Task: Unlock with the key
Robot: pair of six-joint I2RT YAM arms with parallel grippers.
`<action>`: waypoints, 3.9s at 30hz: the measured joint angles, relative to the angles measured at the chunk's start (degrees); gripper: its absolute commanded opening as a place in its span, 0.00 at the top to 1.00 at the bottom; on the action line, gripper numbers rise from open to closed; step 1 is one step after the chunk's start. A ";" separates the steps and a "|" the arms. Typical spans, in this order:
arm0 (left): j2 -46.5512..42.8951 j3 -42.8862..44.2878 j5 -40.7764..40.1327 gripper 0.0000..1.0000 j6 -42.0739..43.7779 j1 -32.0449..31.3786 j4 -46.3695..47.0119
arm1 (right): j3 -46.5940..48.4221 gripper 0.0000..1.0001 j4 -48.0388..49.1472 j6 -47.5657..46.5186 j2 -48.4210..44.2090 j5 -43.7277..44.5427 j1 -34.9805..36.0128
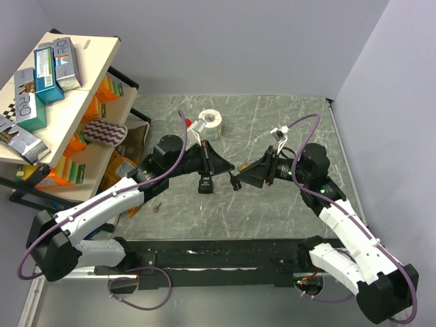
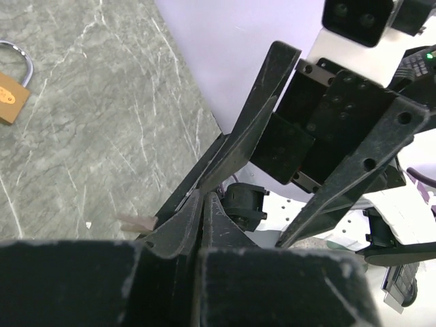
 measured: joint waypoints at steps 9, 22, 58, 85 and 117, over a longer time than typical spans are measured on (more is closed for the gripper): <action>-0.02 0.00 0.04 0.99 -0.22 0.00 1.36 | -0.04 0.44 1.07 -0.33 2.12 -4.46 0.00; -0.07 0.00 -0.79 0.99 -0.44 0.00 2.71 | -0.07 0.57 2.91 0.11 4.70 -7.85 0.04; -4.70 -4.50 -27.58 0.06 -0.66 3.23 -13.94 | -1.86 1.00 -3.58 -1.81 -0.87 5.44 -1.99; 39.04 23.52 -31.30 0.13 12.37 3.32 -47.08 | -2.91 1.00 -6.08 -4.07 -5.77 8.79 -1.99; 50.05 29.75 -67.54 0.99 10.56 -7.28 -74.01 | -3.80 1.00 -5.88 -4.42 -9.42 9.46 -2.10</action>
